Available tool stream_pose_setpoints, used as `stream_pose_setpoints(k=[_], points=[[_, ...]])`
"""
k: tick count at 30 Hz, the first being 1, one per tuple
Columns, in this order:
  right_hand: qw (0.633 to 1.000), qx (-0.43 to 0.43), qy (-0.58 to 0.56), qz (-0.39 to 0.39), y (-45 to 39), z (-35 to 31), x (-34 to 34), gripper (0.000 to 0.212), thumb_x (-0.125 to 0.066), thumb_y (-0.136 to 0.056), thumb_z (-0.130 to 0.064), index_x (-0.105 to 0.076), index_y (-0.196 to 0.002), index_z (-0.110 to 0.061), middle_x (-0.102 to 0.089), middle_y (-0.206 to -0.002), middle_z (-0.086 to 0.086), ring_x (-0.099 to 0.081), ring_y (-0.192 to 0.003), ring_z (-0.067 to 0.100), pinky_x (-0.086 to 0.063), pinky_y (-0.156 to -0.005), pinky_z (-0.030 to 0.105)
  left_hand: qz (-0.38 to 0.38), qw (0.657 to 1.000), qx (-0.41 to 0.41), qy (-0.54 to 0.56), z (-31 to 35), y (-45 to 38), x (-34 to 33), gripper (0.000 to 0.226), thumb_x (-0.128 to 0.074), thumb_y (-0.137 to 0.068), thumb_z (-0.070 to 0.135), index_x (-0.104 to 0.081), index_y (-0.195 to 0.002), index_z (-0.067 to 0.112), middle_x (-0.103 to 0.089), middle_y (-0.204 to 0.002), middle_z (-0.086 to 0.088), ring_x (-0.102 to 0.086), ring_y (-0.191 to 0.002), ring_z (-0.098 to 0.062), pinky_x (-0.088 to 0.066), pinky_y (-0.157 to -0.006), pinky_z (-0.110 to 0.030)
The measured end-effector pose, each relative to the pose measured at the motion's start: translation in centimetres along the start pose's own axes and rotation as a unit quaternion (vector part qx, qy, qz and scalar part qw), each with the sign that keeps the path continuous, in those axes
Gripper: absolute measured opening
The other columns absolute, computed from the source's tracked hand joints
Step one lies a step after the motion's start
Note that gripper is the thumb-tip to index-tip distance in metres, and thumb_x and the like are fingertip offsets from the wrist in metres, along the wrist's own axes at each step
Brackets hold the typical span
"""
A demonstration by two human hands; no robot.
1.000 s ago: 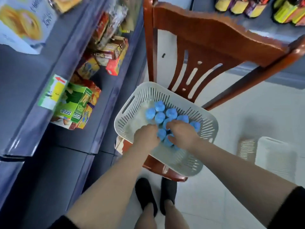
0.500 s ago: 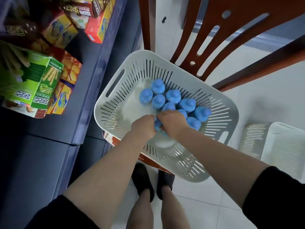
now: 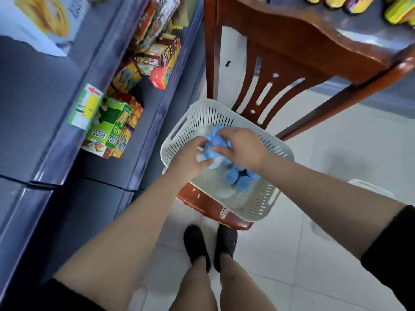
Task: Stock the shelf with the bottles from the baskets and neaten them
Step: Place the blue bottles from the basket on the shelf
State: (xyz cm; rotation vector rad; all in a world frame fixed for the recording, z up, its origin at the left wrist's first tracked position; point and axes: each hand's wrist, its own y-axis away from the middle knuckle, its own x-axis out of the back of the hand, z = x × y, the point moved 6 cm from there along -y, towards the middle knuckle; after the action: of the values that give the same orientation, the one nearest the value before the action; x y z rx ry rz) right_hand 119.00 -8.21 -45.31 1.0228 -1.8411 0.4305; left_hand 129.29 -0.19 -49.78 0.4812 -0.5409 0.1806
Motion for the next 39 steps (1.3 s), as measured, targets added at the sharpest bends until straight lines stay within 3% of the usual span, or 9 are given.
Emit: stream_pose_setpoints(k=[4,8,12,16,21,24,28,34,39], points=[[0.993,0.029,-0.069,0.089,0.6,-5.1,7.6,0.034,-0.062,-0.086,-0.041,-0.063,-0.106,-0.013,-0.064,-0.099,0.002,-0.059,-0.092,0.019,-0.041,-0.076,0.030,0.078,0.994,-0.072,0.039,5.6,4.0,6.1,0.054,-0.077,-0.069,0.030,-0.055,-0.116,0.015,-0.061,-0.110,0.003,-0.060,-0.091,-0.012,-0.047,-0.083,-0.023],[0.980,0.071,-0.103,0.154,1.2,-11.1,15.1,0.036,-0.066,-0.082,-0.043,-0.065,-0.094,-0.010,-0.064,-0.088,0.003,-0.059,-0.082,0.019,-0.040,-0.070,0.029,0.158,0.977,-0.137,0.049,11.5,9.3,12.5,0.046,-0.078,-0.074,0.017,-0.055,-0.114,0.021,-0.059,-0.102,0.011,-0.054,-0.087,0.003,-0.044,-0.079,-0.016],[0.957,0.125,-0.171,0.200,2.8,-18.0,21.3,0.049,-0.059,-0.073,-0.056,-0.066,-0.083,-0.009,-0.066,-0.080,0.007,-0.061,-0.074,0.022,-0.048,-0.069,0.041,0.221,0.955,-0.191,0.053,16.2,15.6,17.9,0.048,-0.077,-0.076,0.016,-0.053,-0.116,0.027,-0.058,-0.099,0.018,-0.055,-0.082,0.011,-0.043,-0.077,-0.009],[0.936,0.172,-0.218,0.214,3.8,-24.2,25.3,0.034,-0.066,-0.073,-0.048,-0.065,-0.082,-0.015,-0.069,-0.078,0.004,-0.064,-0.074,0.022,-0.050,-0.070,0.045,0.277,0.933,-0.219,0.074,19.2,21.1,22.2,0.048,-0.073,-0.078,0.006,-0.050,-0.115,0.025,-0.055,-0.099,0.024,-0.056,-0.080,0.018,-0.041,-0.070,-0.002],[0.905,0.238,-0.272,0.224,5.0,-32.1,28.5,0.042,-0.058,-0.064,-0.059,-0.064,-0.075,-0.019,-0.065,-0.068,-0.005,-0.062,-0.066,0.013,-0.050,-0.065,0.037,0.340,0.904,-0.247,0.078,21.2,27.6,27.2,0.042,-0.072,-0.081,0.021,-0.050,-0.113,0.035,-0.060,-0.108,0.016,-0.060,-0.087,0.005,-0.044,-0.072,-0.006],[0.889,0.285,-0.287,0.214,5.5,-36.6,29.5,0.031,-0.060,-0.074,-0.047,-0.063,-0.078,-0.016,-0.064,-0.070,-0.006,-0.058,-0.065,0.006,-0.047,-0.065,0.026,0.385,0.882,-0.261,0.070,21.5,31.2,30.1,0.038,-0.066,-0.077,0.031,-0.050,-0.111,0.037,-0.060,-0.108,0.019,-0.060,-0.091,-0.001,-0.047,-0.081,-0.014],[0.865,0.352,-0.318,0.163,6.0,-41.8,29.7,0.014,-0.062,-0.087,-0.027,-0.061,-0.098,-0.018,-0.060,-0.084,-0.017,-0.056,-0.075,-0.006,-0.042,-0.071,0.007,0.434,0.856,-0.268,0.083,20.7,35.4,34.0,0.034,-0.066,-0.086,0.014,-0.050,-0.108,0.035,-0.061,-0.105,0.018,-0.059,-0.086,0.007,-0.045,-0.078,-0.010],[0.856,0.400,-0.325,0.048,4.8,-47.3,25.7,0.045,-0.075,-0.077,-0.022,-0.054,-0.116,-0.025,-0.065,-0.110,-0.007,-0.062,-0.104,0.008,-0.052,-0.090,0.037,0.501,0.819,-0.257,0.111,18.7,41.4,38.9,0.034,-0.064,-0.077,0.029,-0.055,-0.109,0.034,-0.066,-0.103,0.014,-0.062,-0.091,-0.004,-0.051,-0.079,-0.019],[0.825,0.442,-0.353,0.007,5.0,-53.1,23.5,0.054,-0.080,-0.070,-0.013,-0.050,-0.106,-0.039,-0.064,-0.109,-0.010,-0.062,-0.101,0.008,-0.053,-0.087,0.031,0.551,0.796,-0.237,0.079,16.8,46.1,41.5,0.032,-0.063,-0.078,0.032,-0.056,-0.109,0.035,-0.066,-0.103,0.018,-0.062,-0.094,-0.005,-0.050,-0.080,-0.018]])
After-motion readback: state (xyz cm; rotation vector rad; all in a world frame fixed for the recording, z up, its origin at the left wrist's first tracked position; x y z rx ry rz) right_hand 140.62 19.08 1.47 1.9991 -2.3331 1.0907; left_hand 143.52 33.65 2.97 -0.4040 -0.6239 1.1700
